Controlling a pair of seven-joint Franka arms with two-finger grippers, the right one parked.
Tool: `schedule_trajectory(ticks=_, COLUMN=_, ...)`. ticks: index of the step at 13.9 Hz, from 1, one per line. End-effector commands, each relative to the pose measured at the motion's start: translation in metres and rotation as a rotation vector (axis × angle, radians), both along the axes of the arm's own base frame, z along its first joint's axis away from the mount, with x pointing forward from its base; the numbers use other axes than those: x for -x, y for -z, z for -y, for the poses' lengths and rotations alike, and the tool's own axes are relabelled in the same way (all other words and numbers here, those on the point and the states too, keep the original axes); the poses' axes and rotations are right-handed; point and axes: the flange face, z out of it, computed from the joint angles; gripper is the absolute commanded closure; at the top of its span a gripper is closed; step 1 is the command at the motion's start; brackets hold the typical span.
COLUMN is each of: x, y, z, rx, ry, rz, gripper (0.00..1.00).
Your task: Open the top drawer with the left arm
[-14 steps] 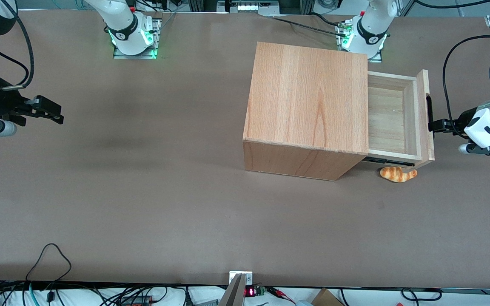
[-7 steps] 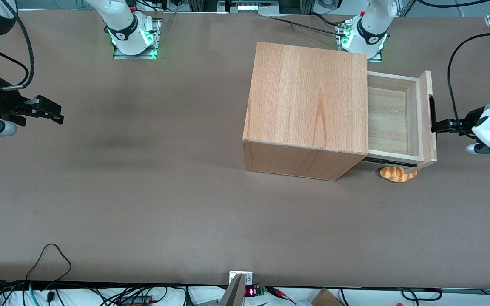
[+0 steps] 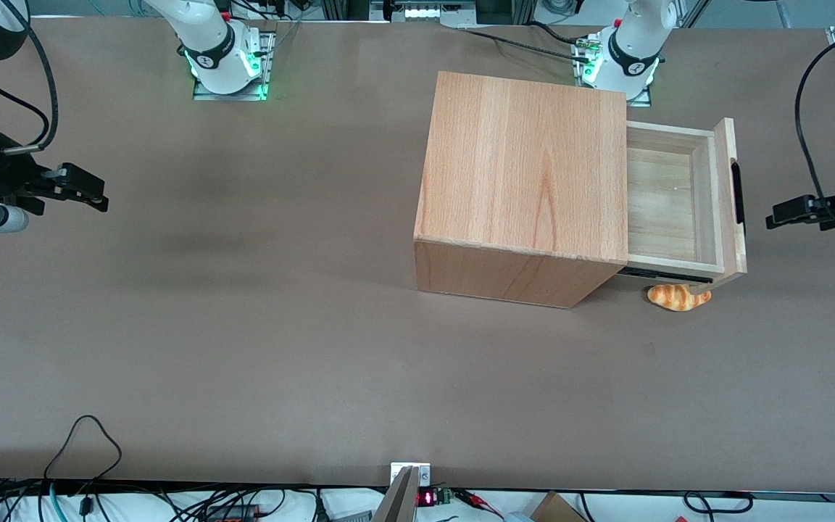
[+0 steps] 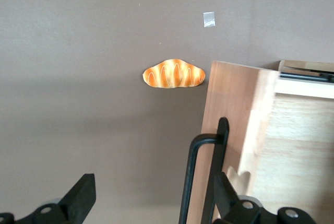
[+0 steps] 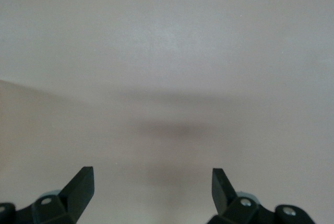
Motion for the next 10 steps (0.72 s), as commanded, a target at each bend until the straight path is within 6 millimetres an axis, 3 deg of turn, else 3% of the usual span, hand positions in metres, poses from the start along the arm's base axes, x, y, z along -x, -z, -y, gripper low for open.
schedule_trajectory(ticks=1, x=-0.009, y=-0.027, z=0.024, rx=-0.008, ry=0.03, rz=-0.004, gripper=0.0)
schedule_trajectory(ticks=4, x=-0.004, y=-0.054, z=0.057, rx=-0.023, ry=0.007, rz=0.025, gripper=0.0)
schedule_trajectory(ticks=10, x=0.012, y=-0.092, z=0.078, rx=-0.043, ry=0.008, rz=0.078, gripper=0.0)
